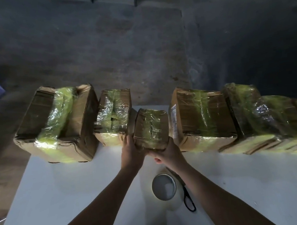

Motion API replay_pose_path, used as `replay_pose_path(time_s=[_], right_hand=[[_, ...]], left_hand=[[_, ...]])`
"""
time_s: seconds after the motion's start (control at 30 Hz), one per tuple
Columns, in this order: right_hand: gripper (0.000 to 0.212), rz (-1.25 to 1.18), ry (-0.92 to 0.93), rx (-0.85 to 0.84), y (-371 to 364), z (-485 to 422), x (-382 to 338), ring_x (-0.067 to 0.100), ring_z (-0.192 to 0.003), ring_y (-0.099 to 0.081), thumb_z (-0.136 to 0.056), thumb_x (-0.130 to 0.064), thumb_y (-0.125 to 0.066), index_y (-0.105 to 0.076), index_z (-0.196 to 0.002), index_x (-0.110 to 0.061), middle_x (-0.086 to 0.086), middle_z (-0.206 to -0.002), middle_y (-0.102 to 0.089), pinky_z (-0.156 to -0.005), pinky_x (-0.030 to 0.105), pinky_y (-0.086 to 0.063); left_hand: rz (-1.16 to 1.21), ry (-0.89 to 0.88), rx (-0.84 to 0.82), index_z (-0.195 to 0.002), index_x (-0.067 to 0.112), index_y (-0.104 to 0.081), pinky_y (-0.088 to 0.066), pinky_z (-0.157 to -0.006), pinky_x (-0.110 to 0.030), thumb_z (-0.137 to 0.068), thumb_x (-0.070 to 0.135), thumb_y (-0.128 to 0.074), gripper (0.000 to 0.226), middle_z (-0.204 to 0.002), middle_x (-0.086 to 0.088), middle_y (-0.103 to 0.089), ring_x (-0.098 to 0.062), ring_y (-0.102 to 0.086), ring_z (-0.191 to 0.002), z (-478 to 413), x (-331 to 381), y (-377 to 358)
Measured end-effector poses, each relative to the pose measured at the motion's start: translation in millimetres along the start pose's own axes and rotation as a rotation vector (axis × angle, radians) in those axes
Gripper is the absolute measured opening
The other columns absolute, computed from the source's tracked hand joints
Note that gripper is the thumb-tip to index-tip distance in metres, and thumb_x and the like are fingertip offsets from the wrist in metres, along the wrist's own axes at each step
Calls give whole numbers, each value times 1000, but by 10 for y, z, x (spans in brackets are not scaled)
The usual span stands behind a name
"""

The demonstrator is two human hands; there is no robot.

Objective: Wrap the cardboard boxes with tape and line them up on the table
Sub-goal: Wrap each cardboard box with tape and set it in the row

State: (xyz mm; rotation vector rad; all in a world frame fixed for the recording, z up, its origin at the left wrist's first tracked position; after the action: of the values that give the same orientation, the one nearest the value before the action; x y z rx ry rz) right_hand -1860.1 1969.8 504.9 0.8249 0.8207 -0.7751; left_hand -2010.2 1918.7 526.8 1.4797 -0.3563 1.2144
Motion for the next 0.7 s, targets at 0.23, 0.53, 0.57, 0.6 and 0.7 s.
replay_pose_path(time_s=[0.23,0.53,0.57,0.6,0.7], right_hand=[[81,-440,-282,-84,90,227,50,34,-117,-55,-74,-54,-73,-32,-141,-32,-1,-138,-43,-73,48,-60],[64,-317,-84,48,177,451,-396,21,-109,-58,-75,-21,-82,-36,-112,-45,0,-127,-49,-85,46,-56],[77,-236,-36,94,241,453,-487,20,-114,-54,-71,-25,-85,-32,-123,-44,-3,-128,-46,-90,43,-54],[96,-171,20,140,315,437,-582,20,-120,-50,-66,-26,-88,-25,-138,-36,-4,-131,-44,-95,39,-48],[135,-27,171,222,539,375,-902,19,-135,-34,-55,-27,-94,0,-153,-27,4,-149,-34,-102,29,-31]], left_hand=[[-3,-129,-101,-127,4,-46,-54,-75,-37,-71,4,-81,66,-117,-14,-55,-27,-58,-97,194,-14,15],[319,298,-209,-129,14,-31,-53,-56,-29,-68,31,-87,85,-111,-3,-56,-23,-60,-96,113,203,210],[326,267,-217,-131,14,-34,-51,-54,-25,-67,28,-87,84,-110,-1,-57,-21,-61,-94,123,243,223],[333,228,-231,-131,14,-38,-49,-53,-22,-65,26,-88,83,-109,1,-60,-18,-62,-91,140,282,225],[338,145,-264,-133,19,-41,-54,-65,-29,-53,35,-84,93,-116,-1,-58,-20,-63,-98,237,387,244]])
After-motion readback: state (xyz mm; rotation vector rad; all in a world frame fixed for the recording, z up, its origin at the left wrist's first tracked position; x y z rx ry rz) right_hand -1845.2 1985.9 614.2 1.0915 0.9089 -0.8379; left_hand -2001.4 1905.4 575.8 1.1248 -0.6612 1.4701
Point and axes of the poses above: each hand's wrist, its own z-axis away from the middle knuckle, its own y-axis out of the back of the hand, x = y × z, the point moved 6 cm from there along -z, towards the middle knuckle
